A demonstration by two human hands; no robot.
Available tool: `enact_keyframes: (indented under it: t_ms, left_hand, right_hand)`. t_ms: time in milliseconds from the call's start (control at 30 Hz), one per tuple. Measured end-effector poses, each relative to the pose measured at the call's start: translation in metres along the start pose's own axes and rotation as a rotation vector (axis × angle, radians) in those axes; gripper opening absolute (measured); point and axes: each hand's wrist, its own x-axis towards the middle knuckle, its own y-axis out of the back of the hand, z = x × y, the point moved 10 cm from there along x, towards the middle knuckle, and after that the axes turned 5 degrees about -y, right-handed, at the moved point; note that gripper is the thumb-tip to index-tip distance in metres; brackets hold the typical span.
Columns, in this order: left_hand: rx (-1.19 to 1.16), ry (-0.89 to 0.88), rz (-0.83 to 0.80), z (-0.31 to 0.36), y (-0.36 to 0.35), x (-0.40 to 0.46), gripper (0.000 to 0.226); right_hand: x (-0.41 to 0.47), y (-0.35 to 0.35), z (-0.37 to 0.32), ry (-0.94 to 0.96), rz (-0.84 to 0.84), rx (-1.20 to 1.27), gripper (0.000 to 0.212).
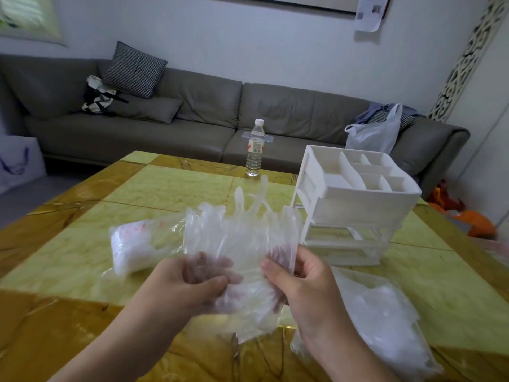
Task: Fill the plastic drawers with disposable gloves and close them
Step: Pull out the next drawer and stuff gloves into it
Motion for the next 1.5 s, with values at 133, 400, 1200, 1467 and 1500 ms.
enact_keyframes:
  t_ms: [133,400,1200,1467,1500]
  left_hand:
    - [0.005,-0.047,-0.144,0.001,-0.008,0.001,0.028]
    - [-0.157,-0.005,-0.004,-0.003,-0.005,0.000,0.022]
    - [-0.092,-0.107,0.151,0.006,0.011,0.000,0.018]
    - [0.037,0.056,-0.037,-0.018,-0.001,-0.002,0.020]
    - [0.070,0.037,-0.039,-0.016,0.000,-0.001,0.020]
  right_hand:
    - [0.002,0.003,0.003,-0.021,-0.007,0.023,0.035]
    - [0.005,0.001,0.002,0.041,-0.029,-0.054,0.036]
    - [0.001,-0.006,0.010,-0.075,-0.036,-0.007,0.016]
    - [0.007,0.007,0.016,-0.137,0.061,0.101,0.013]
    - [0.008,0.008,0.016,-0.142,0.056,0.100,0.014]
